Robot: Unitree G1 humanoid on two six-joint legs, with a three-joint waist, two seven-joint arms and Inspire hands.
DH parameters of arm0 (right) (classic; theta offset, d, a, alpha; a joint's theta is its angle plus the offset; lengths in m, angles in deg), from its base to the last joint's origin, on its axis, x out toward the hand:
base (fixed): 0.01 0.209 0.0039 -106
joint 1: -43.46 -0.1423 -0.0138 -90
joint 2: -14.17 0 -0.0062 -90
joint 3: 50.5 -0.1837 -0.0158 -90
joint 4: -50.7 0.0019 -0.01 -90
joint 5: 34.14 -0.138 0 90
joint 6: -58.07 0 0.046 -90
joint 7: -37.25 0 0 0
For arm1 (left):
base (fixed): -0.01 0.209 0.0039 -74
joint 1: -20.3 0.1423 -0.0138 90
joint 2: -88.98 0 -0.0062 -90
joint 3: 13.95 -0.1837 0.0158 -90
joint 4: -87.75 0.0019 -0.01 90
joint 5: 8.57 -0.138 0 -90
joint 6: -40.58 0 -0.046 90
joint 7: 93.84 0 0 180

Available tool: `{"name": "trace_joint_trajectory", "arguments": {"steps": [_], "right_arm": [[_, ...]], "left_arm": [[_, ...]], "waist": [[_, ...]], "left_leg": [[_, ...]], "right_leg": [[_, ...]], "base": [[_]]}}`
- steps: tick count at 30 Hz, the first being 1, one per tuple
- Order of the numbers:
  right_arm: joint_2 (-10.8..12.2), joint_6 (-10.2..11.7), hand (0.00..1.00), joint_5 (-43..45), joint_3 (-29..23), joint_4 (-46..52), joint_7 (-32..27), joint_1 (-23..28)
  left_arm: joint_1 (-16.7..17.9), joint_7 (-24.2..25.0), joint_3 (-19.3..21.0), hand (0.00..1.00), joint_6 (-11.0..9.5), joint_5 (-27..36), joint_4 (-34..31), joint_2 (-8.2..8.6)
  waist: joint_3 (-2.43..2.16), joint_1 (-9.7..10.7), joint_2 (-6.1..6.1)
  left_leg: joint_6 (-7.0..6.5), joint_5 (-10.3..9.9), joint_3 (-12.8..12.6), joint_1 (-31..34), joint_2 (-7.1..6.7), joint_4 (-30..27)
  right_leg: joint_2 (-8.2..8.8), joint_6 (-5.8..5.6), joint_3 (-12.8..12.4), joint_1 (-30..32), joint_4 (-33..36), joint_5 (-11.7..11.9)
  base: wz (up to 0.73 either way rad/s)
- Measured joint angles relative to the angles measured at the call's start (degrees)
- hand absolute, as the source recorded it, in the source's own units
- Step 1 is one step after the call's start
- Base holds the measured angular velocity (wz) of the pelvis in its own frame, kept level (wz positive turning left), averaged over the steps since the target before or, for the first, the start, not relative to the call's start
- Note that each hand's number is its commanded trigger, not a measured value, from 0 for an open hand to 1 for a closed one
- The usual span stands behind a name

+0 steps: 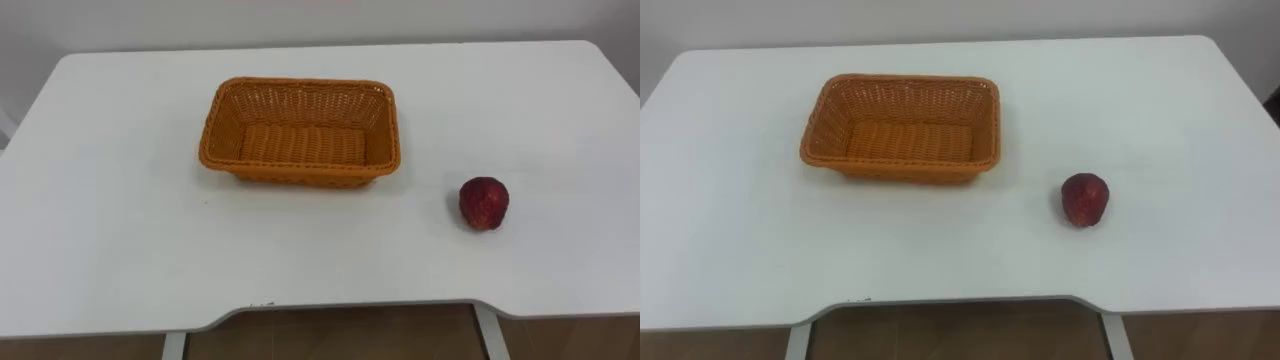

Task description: Pick and place apple

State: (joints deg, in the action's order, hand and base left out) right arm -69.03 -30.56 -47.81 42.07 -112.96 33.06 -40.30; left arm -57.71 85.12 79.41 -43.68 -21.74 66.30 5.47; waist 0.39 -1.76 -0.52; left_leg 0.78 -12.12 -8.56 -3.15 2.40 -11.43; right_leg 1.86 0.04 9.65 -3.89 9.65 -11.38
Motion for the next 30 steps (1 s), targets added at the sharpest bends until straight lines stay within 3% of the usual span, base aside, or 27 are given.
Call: {"name": "trace_joint_trajectory", "arguments": {"steps": [6,12,15,22,26,30], "right_arm": [[0.26,0.0,0.0,-4.12,-0.01,-0.05,-0.01,0.01],[0.68,-0.19,0.0,-15.14,-2.49,-0.09,-1.07,0.01],[0.76,-0.22,0.0,-20.76,-7.21,0.61,-2.64,-0.18],[0.66,0.28,0.0,-40.23,-22.18,6.11,-9.65,0.05],[0.58,2.55,0.0,-49.72,-26.1,11.02,-14.92,0.68],[0.56,2.97,0.0,-53.7,-30.29,12.33,-19.92,0.0]], "left_arm": [[-0.04,-0.18,0.1,0.0,-0.3,0.04,0.06,0.0],[0.01,-1.47,0.44,0.0,-0.57,0.13,0.13,0.16],[0.26,-2.96,1.26,0.0,-0.75,0.1,0.14,0.58],[1.96,-4.81,8.11,0.0,-2.62,1.36,-0.07,1.32],[3.09,-6.37,10.24,0.0,-3.74,1.31,-0.42,1.09],[3.42,-6.27,11.16,0.0,-3.79,1.23,-0.74,1.01]], "waist": [[-0.04,0.09,-0.29],[0.15,0.4,-0.22],[0.18,1.3,-0.13],[-0.09,3.81,0.15],[-0.19,4.46,-0.05],[-0.25,4.61,-0.59]], "left_leg": [[0.0,0.0,-0.01,-0.6,-0.05,0.25],[0.01,-0.01,-0.09,-1.42,-0.04,0.16],[0.0,-0.02,-0.08,-1.49,-0.05,0.16],[-0.03,-0.04,-0.22,-2.5,-0.04,0.13],[-0.04,-0.03,-0.64,-2.94,-0.04,0.67],[-0.04,-0.03,-0.85,-3.23,-0.17,0.68]], "right_leg": [[0.03,-0.01,-0.13,-0.4,0.0,0.0],[0.02,-0.02,-0.6,-1.33,0.0,-0.01],[-0.02,-0.05,-0.74,-1.51,0.13,-0.03],[-0.08,-0.07,-1.04,-2.14,0.34,-0.04],[-0.11,-0.13,-1.49,-2.19,0.49,-0.09],[0.04,-0.24,-1.69,-2.08,1.17,-0.44]], "base": [[-0.01],[0.0],[0.0],[-0.02],[-0.04],[-0.01]]}}
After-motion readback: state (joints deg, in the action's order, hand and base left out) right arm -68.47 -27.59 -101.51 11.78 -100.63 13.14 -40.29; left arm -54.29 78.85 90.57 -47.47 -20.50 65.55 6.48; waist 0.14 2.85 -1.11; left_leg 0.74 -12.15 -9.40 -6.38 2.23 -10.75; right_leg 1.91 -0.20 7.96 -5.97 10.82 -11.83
